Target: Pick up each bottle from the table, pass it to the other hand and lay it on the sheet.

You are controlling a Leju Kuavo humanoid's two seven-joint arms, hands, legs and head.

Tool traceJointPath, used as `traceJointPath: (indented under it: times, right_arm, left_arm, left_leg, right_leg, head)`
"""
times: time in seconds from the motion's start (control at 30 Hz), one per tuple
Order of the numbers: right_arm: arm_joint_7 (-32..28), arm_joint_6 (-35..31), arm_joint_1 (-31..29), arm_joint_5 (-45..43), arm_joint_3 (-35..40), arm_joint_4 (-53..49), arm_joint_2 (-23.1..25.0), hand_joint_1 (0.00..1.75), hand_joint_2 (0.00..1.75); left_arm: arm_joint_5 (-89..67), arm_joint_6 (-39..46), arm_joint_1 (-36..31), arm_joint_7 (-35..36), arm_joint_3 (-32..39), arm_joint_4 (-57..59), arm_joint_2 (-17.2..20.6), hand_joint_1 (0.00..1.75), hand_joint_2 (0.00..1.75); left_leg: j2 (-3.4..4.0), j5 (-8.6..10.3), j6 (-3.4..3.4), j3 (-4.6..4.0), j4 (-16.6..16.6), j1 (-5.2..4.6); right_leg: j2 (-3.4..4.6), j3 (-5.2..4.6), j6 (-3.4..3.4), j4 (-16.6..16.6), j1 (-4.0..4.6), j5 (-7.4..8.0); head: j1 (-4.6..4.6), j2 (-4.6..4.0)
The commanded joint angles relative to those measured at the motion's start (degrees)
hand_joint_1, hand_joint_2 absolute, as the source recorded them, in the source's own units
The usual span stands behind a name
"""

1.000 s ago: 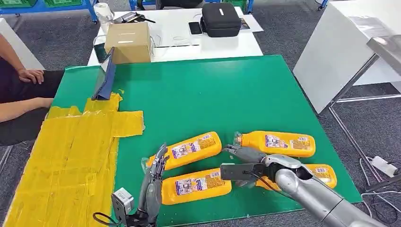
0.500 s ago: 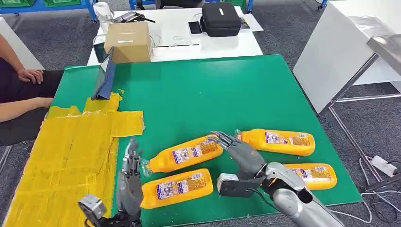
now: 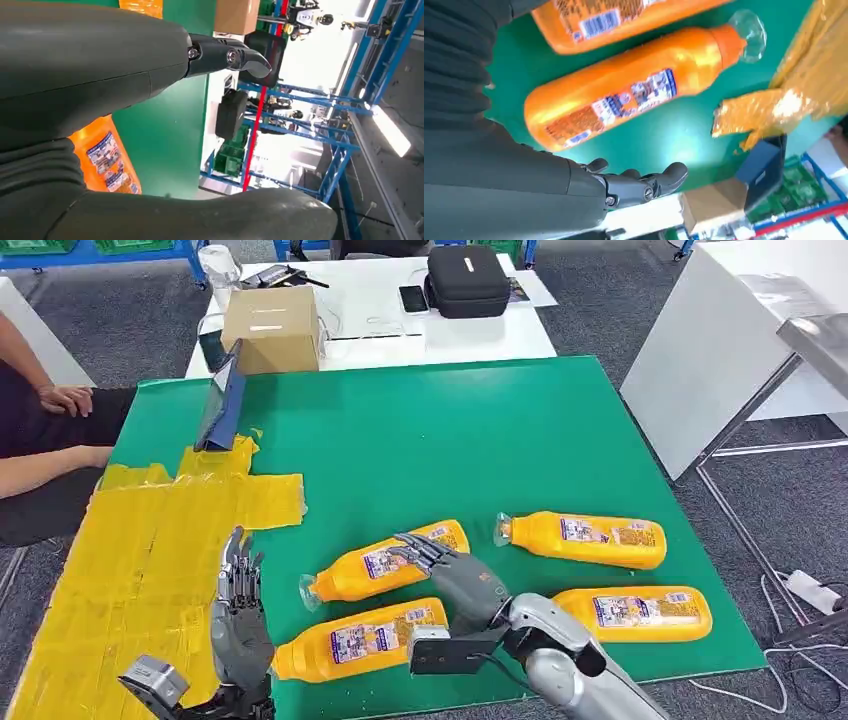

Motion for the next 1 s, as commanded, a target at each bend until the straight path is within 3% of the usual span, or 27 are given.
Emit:
traceJointPath:
  times: [0.03,0.2,0.47,0.73,1.0]
  right_arm:
    - [1.0,2.1,-6.9,-1.3,7.1,15.9,7.3,0.0,1.75]
    - [1.4,2.3,-8.2,-1.8,11.2,25.2,13.5,0.0,1.75]
    - [1.6,2.1,-8.5,-1.6,12.1,26.5,14.2,0.0,1.75]
    - [0.5,3.0,-11.3,-2.8,16.4,24.1,12.6,0.0,1.75]
    - [2.7,4.2,-13.3,0.1,21.4,18.0,6.3,0.0,1.75]
  left_arm:
    - [-0.2,-1.0,-1.8,0.2,2.5,3.7,-0.4,0.0,0.0]
    - [-0.3,-1.6,-2.5,0.2,1.7,5.4,-0.2,0.0,0.0]
    - [-0.2,-1.4,-2.6,0.2,1.6,5.4,-0.2,0.0,0.0]
    - [0.5,-1.0,-1.8,0.2,2.2,4.4,-0.4,0.0,0.0]
    - [0.9,-0.7,-0.3,0.2,3.5,2.3,-0.5,0.0,0.0]
  left_leg:
    - [0.29,0.0,-0.03,0.12,-0.1,0.0]
    - [0.26,0.03,-0.09,0.24,-0.2,0.02]
    - [0.2,0.02,-0.06,0.19,-0.1,0.07]
    - [0.2,0.03,-0.07,0.1,0.0,0.0]
    - [0.08,0.01,-0.04,0.07,0.0,0.01]
  right_leg:
    - [0.22,0.05,-0.1,-0.1,0.02,0.08]
    - [0.18,0.13,-0.21,-0.1,0.06,0.1]
    - [0.07,0.09,-0.17,-0.1,0.1,0.06]
    - [0.08,0.0,-0.15,0.0,0.03,0.05]
    - [-0.02,0.01,-0.09,0.0,0.04,0.01]
  head:
    - [0.0,0.0]
    - [0.02,0.0]
    - [0.0,0.0]
    - [0.0,0.0]
    - [0.0,0.0]
